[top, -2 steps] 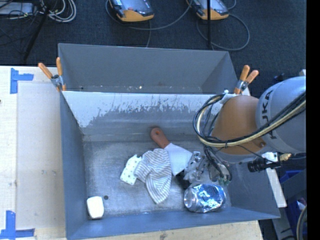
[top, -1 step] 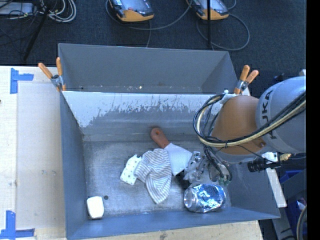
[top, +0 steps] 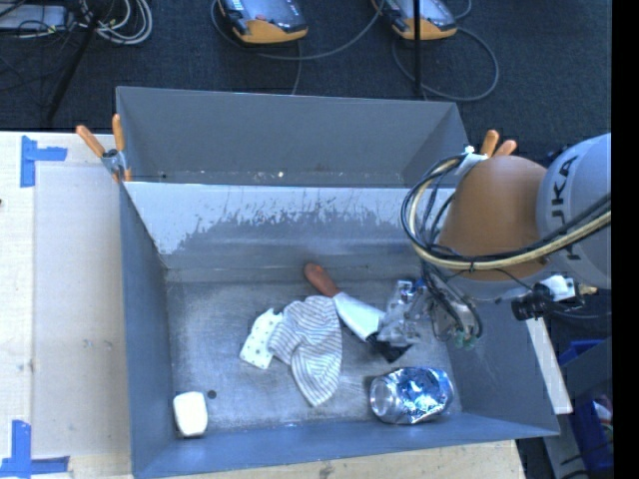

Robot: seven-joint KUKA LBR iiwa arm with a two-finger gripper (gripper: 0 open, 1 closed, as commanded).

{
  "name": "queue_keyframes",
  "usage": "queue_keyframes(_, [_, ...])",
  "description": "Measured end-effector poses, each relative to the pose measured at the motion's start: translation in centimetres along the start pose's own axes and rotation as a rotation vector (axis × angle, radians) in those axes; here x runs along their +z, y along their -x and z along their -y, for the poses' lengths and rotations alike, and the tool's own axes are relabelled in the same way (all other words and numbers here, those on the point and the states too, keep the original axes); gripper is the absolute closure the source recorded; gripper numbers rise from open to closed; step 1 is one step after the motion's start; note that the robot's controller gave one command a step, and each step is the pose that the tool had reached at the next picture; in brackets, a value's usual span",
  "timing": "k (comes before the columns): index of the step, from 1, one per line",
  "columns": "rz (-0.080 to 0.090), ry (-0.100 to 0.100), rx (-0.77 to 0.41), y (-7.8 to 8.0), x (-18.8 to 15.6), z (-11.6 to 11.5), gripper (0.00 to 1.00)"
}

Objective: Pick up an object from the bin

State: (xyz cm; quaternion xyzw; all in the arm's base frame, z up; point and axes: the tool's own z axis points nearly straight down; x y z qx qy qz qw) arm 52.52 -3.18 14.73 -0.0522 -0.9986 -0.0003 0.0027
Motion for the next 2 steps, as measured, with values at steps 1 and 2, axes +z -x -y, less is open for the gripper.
queue_keyframes(1, [0.003, -0.001, -0.008, 1.8, -6.2, -3.5, 1.00])
queue_keyframes(2, [-0.003, 0.001, -0.086, -1.2, -12.5, -0.9, 1.00])
